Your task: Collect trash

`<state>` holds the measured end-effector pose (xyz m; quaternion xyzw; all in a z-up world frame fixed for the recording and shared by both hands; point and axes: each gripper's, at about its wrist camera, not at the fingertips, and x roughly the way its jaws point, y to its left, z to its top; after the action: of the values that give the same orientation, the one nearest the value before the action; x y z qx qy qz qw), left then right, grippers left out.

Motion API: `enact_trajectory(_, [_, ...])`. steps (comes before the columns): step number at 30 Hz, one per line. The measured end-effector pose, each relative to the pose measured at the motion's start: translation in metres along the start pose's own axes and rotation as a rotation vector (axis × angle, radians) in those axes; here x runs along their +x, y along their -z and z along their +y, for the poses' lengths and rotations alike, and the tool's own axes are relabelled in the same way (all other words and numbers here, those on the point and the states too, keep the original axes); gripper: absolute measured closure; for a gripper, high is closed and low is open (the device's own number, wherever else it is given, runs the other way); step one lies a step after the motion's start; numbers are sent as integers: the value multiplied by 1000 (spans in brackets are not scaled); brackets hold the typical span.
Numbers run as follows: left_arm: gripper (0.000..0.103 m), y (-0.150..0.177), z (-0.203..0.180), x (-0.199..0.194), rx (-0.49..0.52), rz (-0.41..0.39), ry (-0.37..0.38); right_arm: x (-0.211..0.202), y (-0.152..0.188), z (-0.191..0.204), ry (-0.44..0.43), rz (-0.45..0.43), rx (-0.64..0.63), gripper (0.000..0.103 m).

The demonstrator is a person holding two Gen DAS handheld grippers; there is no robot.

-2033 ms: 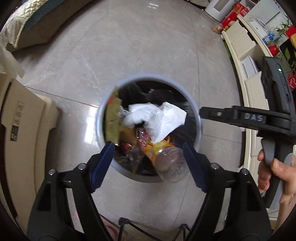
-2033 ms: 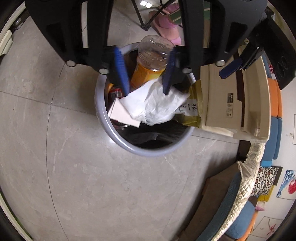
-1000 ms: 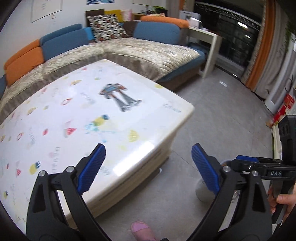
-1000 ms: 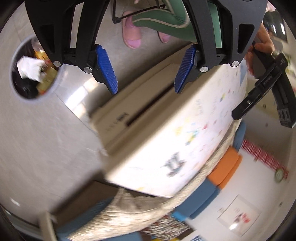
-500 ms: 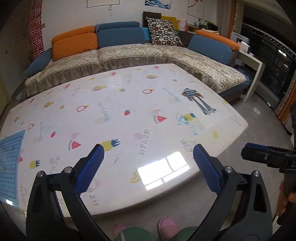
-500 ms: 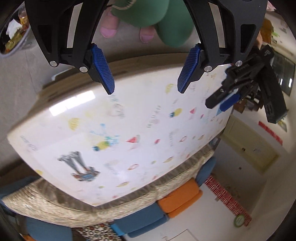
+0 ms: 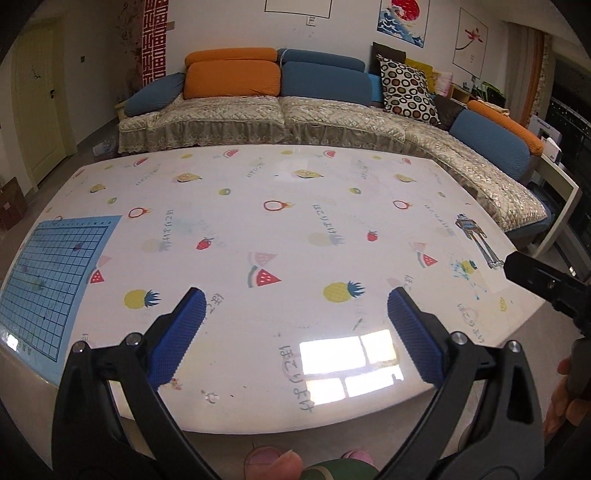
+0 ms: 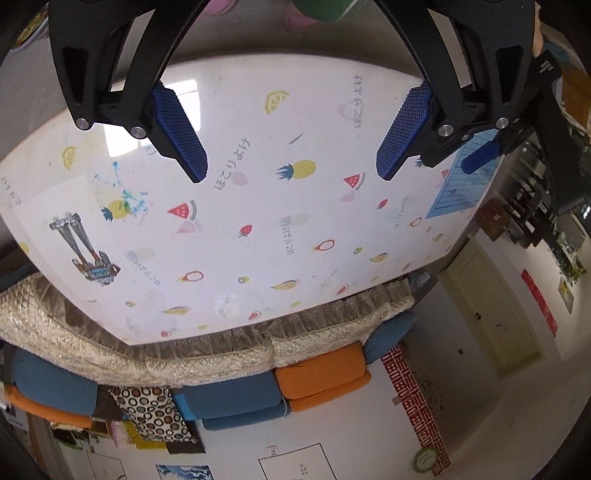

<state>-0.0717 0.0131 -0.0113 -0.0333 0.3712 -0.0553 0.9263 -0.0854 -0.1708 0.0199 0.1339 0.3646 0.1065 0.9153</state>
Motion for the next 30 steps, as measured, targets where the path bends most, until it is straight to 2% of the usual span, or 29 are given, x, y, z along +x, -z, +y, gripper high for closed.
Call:
enact_trajectory(6, [7,0,30,12,-70,18,-34,15,0,18,93,-44,-96,10])
enact_trajectory(9, [7,0,41,18,-93,22,-31,22,2,25,83,-33,-120,10])
enact_trajectory(16, [7,-1,48,29,-73,16,-58,36,4,28,64,-22,-105,10])
enact_trajectory(30, [7,-3,42,49,-26,23,-84,56,5,25,81,16,-98,10])
